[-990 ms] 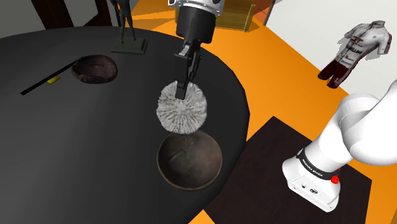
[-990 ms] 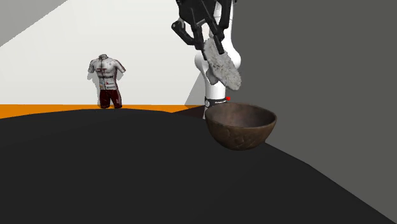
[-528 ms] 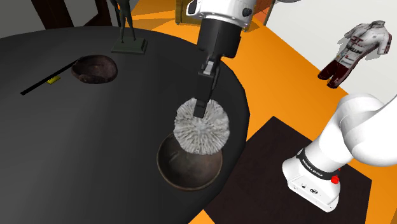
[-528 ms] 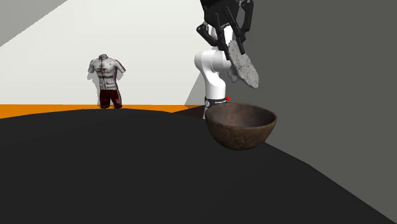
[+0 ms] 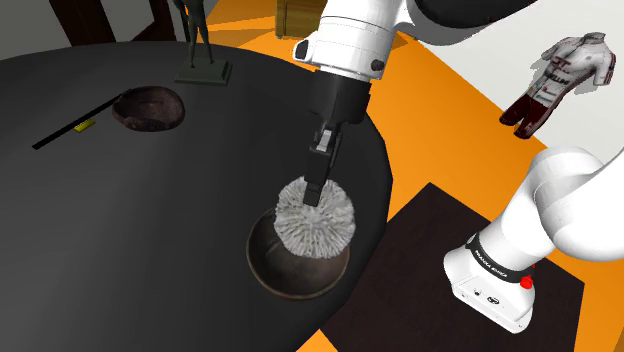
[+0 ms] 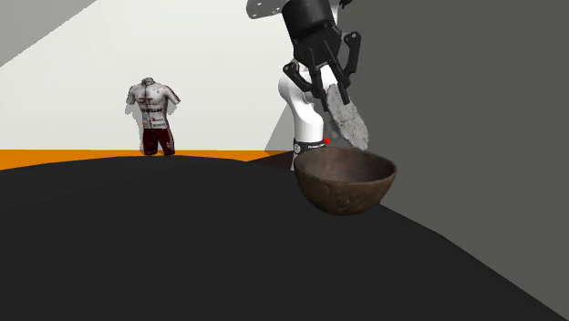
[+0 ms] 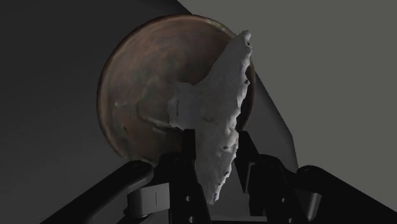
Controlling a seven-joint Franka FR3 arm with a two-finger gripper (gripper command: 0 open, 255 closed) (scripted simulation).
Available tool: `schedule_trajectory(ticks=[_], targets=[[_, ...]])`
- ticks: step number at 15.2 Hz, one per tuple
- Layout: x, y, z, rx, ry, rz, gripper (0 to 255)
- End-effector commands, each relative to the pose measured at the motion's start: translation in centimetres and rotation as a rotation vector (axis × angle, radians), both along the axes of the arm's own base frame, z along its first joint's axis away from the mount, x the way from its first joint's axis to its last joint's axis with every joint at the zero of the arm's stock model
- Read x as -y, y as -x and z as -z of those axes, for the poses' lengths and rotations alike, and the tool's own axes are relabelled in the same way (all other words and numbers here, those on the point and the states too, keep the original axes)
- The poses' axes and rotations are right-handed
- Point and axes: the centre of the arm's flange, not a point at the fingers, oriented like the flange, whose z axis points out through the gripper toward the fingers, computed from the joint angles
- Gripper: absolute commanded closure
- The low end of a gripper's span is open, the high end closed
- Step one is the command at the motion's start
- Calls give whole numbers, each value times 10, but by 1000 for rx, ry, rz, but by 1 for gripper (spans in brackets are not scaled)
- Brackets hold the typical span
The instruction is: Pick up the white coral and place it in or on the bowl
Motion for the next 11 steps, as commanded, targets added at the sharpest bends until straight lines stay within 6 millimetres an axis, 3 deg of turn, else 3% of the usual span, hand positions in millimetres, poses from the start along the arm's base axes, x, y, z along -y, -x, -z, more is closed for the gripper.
schedule_trajectory(ticks=[1, 6, 11], targets=[[-1, 0, 11, 1, 0, 0, 255], [-1, 0, 39, 1, 0, 0, 255], [-1, 0, 39, 1, 0, 0, 255]])
